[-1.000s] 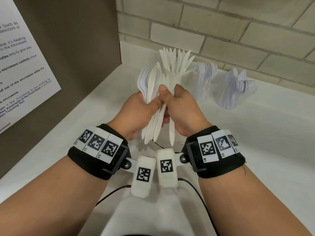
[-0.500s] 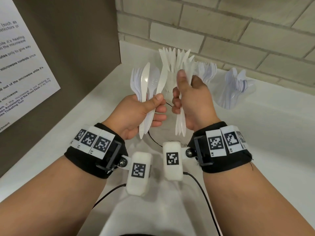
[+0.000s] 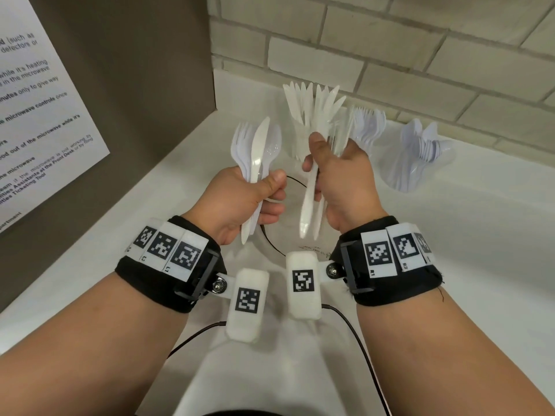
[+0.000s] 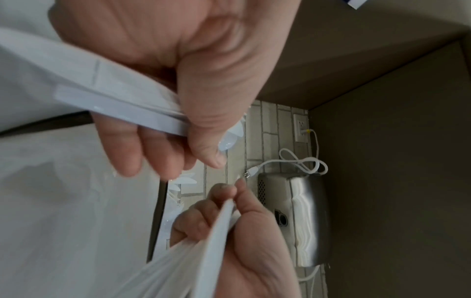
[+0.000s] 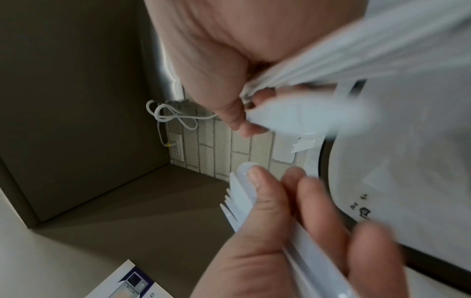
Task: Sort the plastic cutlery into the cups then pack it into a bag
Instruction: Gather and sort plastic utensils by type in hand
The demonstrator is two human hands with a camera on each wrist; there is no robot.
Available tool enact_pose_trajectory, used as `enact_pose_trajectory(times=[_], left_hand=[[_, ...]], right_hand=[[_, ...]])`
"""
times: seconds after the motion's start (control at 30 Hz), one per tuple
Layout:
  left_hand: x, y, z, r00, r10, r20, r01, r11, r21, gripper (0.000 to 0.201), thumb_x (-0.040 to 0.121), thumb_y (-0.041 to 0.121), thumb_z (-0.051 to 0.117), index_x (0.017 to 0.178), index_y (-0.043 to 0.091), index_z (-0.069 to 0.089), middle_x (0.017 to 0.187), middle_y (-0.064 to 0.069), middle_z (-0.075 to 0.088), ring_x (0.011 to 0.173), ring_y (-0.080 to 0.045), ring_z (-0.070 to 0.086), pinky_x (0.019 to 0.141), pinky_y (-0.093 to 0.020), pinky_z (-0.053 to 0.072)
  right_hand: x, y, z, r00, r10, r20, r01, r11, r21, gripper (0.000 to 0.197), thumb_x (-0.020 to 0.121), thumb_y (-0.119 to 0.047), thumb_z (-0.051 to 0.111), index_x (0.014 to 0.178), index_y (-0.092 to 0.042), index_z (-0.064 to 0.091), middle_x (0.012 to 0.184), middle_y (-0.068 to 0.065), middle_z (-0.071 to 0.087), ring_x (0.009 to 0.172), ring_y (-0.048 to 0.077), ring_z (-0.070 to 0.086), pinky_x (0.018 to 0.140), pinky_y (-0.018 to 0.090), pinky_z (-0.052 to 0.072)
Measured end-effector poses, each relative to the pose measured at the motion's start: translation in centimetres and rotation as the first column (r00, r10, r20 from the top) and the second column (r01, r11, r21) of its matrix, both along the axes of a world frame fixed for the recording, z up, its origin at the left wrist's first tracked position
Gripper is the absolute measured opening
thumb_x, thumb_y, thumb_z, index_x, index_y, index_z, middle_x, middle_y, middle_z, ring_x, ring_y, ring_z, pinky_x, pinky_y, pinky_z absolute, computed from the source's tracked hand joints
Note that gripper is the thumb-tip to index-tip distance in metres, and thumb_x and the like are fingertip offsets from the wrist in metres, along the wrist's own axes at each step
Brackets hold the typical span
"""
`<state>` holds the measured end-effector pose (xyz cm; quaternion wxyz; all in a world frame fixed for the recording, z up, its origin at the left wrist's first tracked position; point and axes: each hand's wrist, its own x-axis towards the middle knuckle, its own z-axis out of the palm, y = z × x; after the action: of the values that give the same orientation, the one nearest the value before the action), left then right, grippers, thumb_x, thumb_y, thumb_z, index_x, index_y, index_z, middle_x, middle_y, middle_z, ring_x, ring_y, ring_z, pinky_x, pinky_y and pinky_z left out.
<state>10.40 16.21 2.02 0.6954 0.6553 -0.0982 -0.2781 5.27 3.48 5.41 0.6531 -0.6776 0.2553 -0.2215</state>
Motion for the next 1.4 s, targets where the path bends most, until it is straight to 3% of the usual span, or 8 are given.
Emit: enact_pose_trajectory(times=[0.2, 0.33, 0.5, 0.67, 0.87, 1.03, 1.17, 1.4], left_hand=[[0.1, -0.3, -0.3, 0.994, -0.021, 0.106, 0.006, 0.99, 0.139, 0.025, 0.082, 0.027, 0.073, 0.08, 0.008, 0.057, 0.055, 0.0, 0.045, 0.039, -0.008, 0.039, 0.038, -0.019, 0.034], [-0.2, -0.3, -0.2, 0.97, -0.155, 0.187, 0.123, 0.977, 0.176, 0.026, 0.08, 0.024, 0.075, 0.103, 0.021, 0.062, 0.06, 0.003, 0.041, 0.042, -0.008, 0.037, 0.039, -0.02, 0.033], [-0.3, -0.1, -0.2, 0.943, -0.267, 0.198, 0.231, 0.954, 0.19, 0.036, 0.081, 0.026, 0.071, 0.098, -0.002, 0.058, 0.061, 0.003, 0.05, 0.042, -0.006, 0.039, 0.041, -0.022, 0.035], [-0.5, -0.2, 0.3, 0.981, -0.181, -0.07, 0.175, 0.981, -0.085, 0.036, 0.094, 0.045, 0.045, 0.091, 0.011, 0.054, 0.066, 0.001, 0.051, 0.05, -0.012, 0.044, 0.05, -0.027, 0.043], [0.2, 0.4, -0.1, 0.962, -0.185, -0.2, 0.141, 0.967, -0.212, 0.027, 0.099, 0.031, 0.044, 0.096, 0.009, 0.059, 0.089, -0.004, 0.065, 0.068, -0.02, 0.065, 0.078, -0.04, 0.056], [0.3, 0.6, 0.0, 0.962, -0.184, -0.2, 0.146, 0.971, -0.19, 0.027, 0.099, 0.031, 0.043, 0.089, 0.013, 0.061, 0.074, 0.0, 0.067, 0.077, -0.02, 0.07, 0.077, -0.041, 0.056], [1.2, 0.8, 0.2, 0.968, -0.135, -0.211, 0.096, 0.978, -0.183, 0.028, 0.098, 0.032, 0.043, 0.09, 0.013, 0.063, 0.074, 0.0, 0.068, 0.085, -0.023, 0.071, 0.083, -0.045, 0.055], [2.8, 0.6, 1.2, 0.968, -0.108, -0.226, 0.061, 0.976, -0.207, 0.028, 0.097, 0.033, 0.045, 0.089, 0.013, 0.064, 0.071, -0.002, 0.066, 0.077, -0.022, 0.07, 0.08, -0.046, 0.056]], right_hand=[[0.1, 0.4, -0.3, 0.99, 0.133, -0.048, -0.136, 0.988, -0.076, 0.027, 0.08, -0.026, 0.077, 0.082, -0.005, 0.061, 0.067, 0.0, 0.061, 0.042, 0.009, 0.044, 0.046, 0.023, 0.038], [0.1, 0.8, -0.5, 0.98, 0.185, -0.075, -0.189, 0.98, -0.056, 0.036, 0.075, -0.024, 0.081, 0.092, 0.004, 0.066, 0.074, 0.013, 0.066, 0.037, 0.008, 0.044, 0.039, 0.02, 0.035], [0.3, 0.9, -0.8, 0.971, 0.226, -0.079, -0.229, 0.973, -0.033, 0.028, 0.075, -0.018, 0.081, 0.082, -0.004, 0.058, 0.065, 0.011, 0.06, 0.041, 0.012, 0.045, 0.045, 0.026, 0.036], [0.3, 0.8, -0.9, 0.972, 0.202, -0.116, -0.208, 0.977, -0.038, 0.017, 0.09, -0.021, 0.066, 0.094, -0.007, 0.058, 0.07, 0.008, 0.059, 0.038, 0.013, 0.04, 0.039, 0.024, 0.035], [0.2, -0.1, -0.9, 0.988, 0.143, -0.056, -0.139, 0.988, 0.069, 0.015, 0.096, -0.018, 0.056, 0.101, -0.004, 0.052, 0.078, 0.011, 0.067, 0.035, 0.012, 0.041, 0.042, 0.025, 0.036], [0.4, -2.2, 0.9, 0.997, 0.077, -0.02, -0.076, 0.995, 0.058, 0.008, 0.097, -0.02, 0.055, 0.101, -0.013, 0.056, 0.061, 0.0, 0.063, 0.045, 0.011, 0.051, 0.049, 0.027, 0.043], [2.5, -5.9, 4.7, 0.993, -0.08, 0.09, 0.077, 0.996, 0.034, 0.005, 0.1, -0.025, 0.048, 0.103, -0.022, 0.05, 0.07, 0.003, 0.059, 0.059, 0.02, 0.066, 0.062, 0.037, 0.057], [11.1, -8.2, 6.4, 0.907, -0.099, 0.409, 0.188, 0.965, -0.184, 0.003, 0.097, -0.015, 0.047, 0.1, -0.016, 0.046, 0.075, 0.002, 0.047, 0.061, 0.012, 0.046, 0.056, 0.027, 0.047]])
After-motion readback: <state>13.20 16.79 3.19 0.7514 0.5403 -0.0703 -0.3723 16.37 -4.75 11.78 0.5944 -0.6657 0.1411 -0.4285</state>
